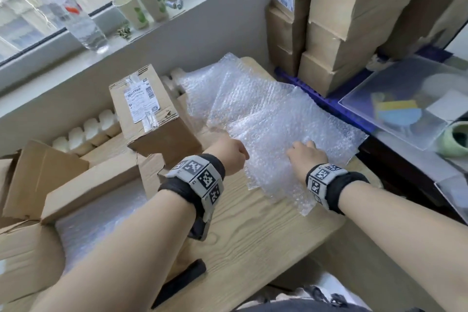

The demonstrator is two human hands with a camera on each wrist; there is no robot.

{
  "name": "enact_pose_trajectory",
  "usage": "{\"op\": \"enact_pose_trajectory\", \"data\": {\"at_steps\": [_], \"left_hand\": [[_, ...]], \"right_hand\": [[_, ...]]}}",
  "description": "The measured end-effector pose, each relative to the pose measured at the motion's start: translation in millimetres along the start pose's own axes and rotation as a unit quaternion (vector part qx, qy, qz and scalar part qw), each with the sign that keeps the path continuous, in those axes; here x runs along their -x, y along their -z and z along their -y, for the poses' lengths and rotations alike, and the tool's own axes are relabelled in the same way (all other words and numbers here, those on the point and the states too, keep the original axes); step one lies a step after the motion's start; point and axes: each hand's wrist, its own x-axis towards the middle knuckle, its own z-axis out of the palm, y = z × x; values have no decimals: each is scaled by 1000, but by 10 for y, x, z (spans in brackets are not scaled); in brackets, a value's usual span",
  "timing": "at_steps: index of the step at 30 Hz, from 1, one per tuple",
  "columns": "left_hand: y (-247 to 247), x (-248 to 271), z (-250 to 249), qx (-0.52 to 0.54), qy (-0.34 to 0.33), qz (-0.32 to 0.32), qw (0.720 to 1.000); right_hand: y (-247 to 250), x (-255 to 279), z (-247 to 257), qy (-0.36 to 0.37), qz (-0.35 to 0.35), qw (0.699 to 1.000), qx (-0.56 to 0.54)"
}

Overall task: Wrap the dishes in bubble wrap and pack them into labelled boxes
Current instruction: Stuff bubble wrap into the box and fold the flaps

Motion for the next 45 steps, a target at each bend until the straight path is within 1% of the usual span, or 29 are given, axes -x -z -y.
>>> {"op": "enact_pose_trajectory", "data": {"at_steps": [2, 3, 4, 6, 7, 9, 10, 12, 15, 17, 19, 21, 22, 25, 26, 27, 28, 29, 30, 31, 32, 34, 35, 36, 37, 40, 42, 43, 45], "left_hand": [[-4, 9, -36, 10, 3, -5, 1000], [-6, 5, -45, 14, 6, -15, 1000], [-9, 0, -46, 23, 12, -31, 999], [-27, -5, -45, 79, 38, -58, 994], [-34, -11, -48, 134, 57, -61, 987], [-26, -4, -63, 270, 87, -63, 957], [-12, 3, -66, 325, 87, -73, 939], [31, 9, -37, 358, 60, -130, 923], [143, 74, 78, 320, -2, -229, 919], [259, 189, 144, 236, -53, -249, 938], [393, 331, 203, 128, -107, -246, 955], [517, 464, 263, 43, -146, -249, 957], [565, 522, 299, 26, -155, -258, 953], [694, 695, 464, 77, -156, -325, 930], [735, 746, 546, 111, -145, -355, 917], [776, 799, 629, 144, -127, -395, 898], [806, 838, 733, 179, -96, -437, 876], [830, 876, 843, 217, -52, -465, 857], [852, 911, 945, 262, -3, -467, 845], [878, 953, 1032, 326, 43, -440, 836], [894, 993, 1112, 408, 70, -391, 822], [883, 1085, 1242, 550, 76, -281, 783], [869, 1128, 1296, 572, 62, -251, 779], [857, 1159, 1343, 573, 48, -250, 779], [846, 1188, 1366, 576, 36, -263, 773], [918, 1208, 1533, 597, 47, -345, 723], [990, 1229, 1673, 575, 71, -418, 700], [1021, 1261, 1725, 550, 83, -445, 702], [1068, 1319, 1832, 518, 72, -463, 716]], "right_hand": [[38, -10, 3, 1, -8, 999, -35], [71, -3, 13, 1, -23, 996, -85], [109, 6, 27, 6, -45, 988, -150], [228, 49, 71, 25, -96, 956, -277], [297, 77, 105, 37, -111, 938, -325], [430, 145, 196, 66, -123, 906, -399], [485, 174, 243, 84, -125, 895, -419], [561, 203, 323, 120, -124, 884, -434], [664, 132, 334, 141, -153, 877, -433], [797, 25, 300, 135, -208, 892, -377], [965, -80, 292, 152, -219, 910, -319], [1116, -149, 358, 185, -168, 920, -300], [1181, -170, 414, 201, -132, 919, -313], [1352, -199, 631, 200, -57, 894, -398], [1402, -195, 708, 190, -52, 878, -436], [1449, -190, 782, 187, -49, 853, -484], [1494, -177, 853, 191, -41, 816, -544], [1534, -158, 922, 196, -24, 769, -609], [1581, -124, 994, 197, -3, 719, -667], [1631, -98, 1065, 194, 20, 675, -711], [1685, -53, 1135, 193, 39, 643, -740], [1808, 47, 1278, 196, 52, 611, -765], [1869, 93, 1354, 193, 47, 606, -770], [1929, 136, 1422, 182, 37, 609, -771], [1981, 165, 1478, 166, 21, 627, -761], [2073, 206, 1603, 170, -39, 732, -658], [2089, 223, 1675, 200, -79, 780, -588], [2094, 228, 1716, 212, -98, 791, -565], [2101, 269, 1805, 235, -126, 799, -538]]}}
